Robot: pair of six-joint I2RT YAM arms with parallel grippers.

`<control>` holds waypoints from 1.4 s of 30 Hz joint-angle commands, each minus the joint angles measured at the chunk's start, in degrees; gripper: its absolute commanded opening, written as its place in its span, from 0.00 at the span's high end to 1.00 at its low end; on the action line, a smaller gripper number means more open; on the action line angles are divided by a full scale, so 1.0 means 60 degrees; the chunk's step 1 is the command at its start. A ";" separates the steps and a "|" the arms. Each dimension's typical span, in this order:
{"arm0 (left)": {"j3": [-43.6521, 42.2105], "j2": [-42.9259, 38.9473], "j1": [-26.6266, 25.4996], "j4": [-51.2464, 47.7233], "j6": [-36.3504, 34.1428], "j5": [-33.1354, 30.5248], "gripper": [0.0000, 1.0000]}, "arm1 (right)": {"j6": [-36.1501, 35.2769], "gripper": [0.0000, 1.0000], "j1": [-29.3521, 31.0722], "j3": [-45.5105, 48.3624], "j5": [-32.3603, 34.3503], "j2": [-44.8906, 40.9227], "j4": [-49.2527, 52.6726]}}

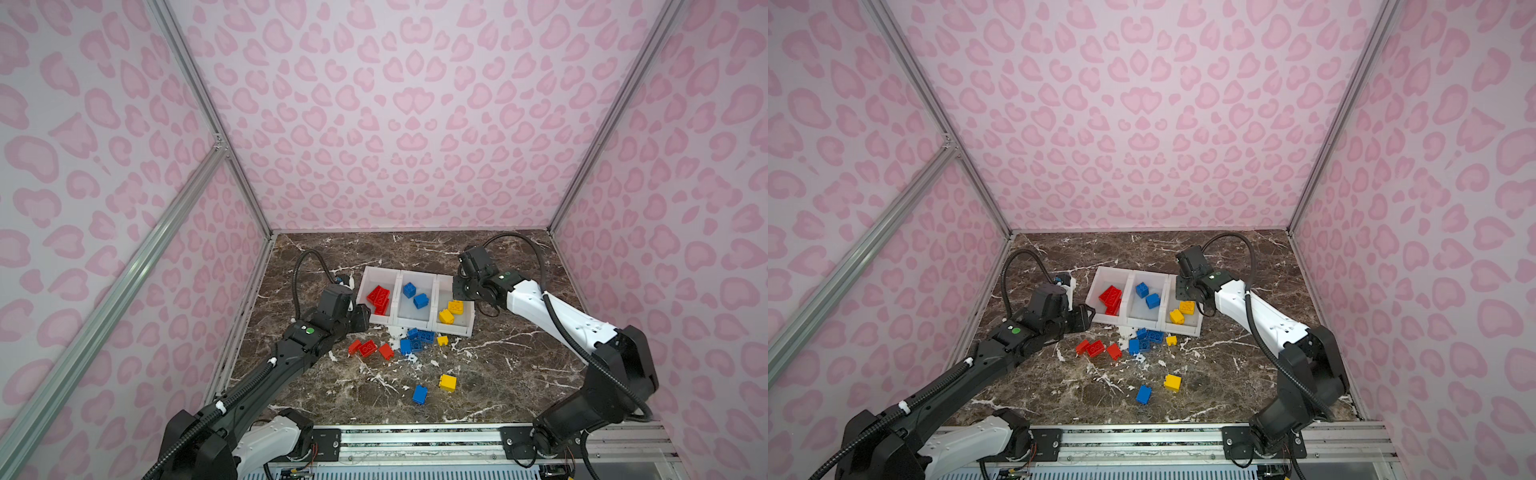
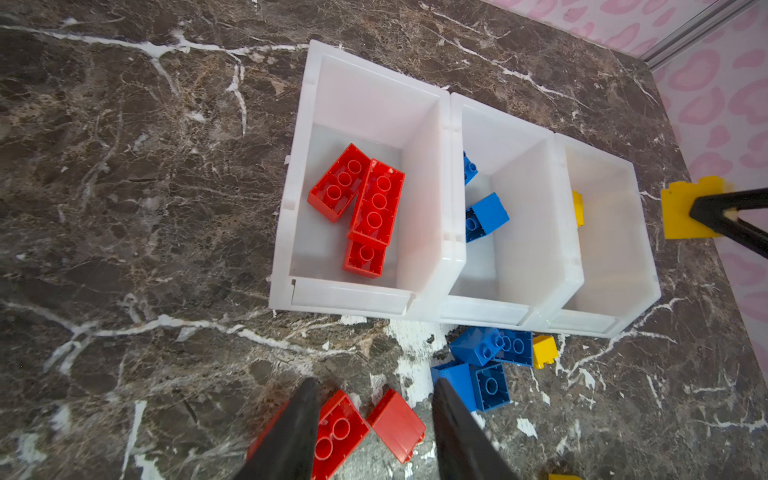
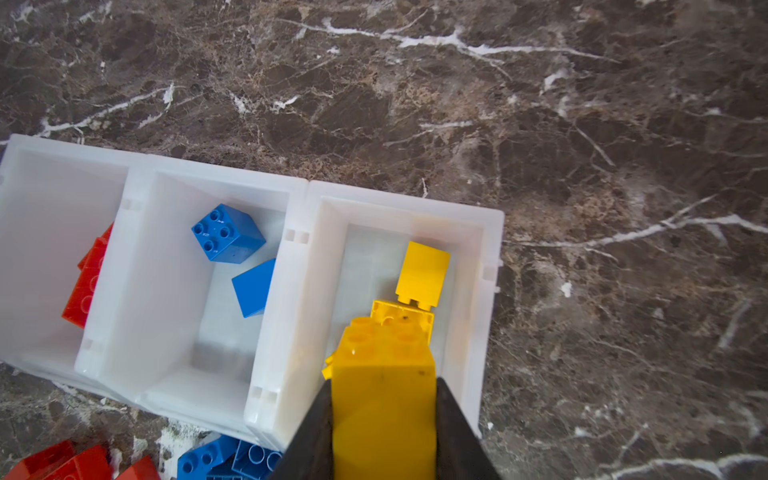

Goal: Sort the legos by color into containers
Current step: 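Lift the yellow brick and drop it into the compartment nearest the right gripper, then lower the left gripper onto a red brick in front of the bin and grasp it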

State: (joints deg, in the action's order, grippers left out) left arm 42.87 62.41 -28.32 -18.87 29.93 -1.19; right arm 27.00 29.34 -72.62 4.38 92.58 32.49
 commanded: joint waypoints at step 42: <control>-0.0786 -0.0120 -0.0334 -0.0853 0.0751 -0.0691 0.47 | -0.0162 0.38 -0.0015 0.0226 -0.0653 0.0391 -0.0358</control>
State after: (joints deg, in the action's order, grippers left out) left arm 38.72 61.39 -30.30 -22.50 33.19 -3.86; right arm 25.91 29.26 -71.94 0.43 95.13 31.07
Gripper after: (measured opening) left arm 0.527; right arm 0.617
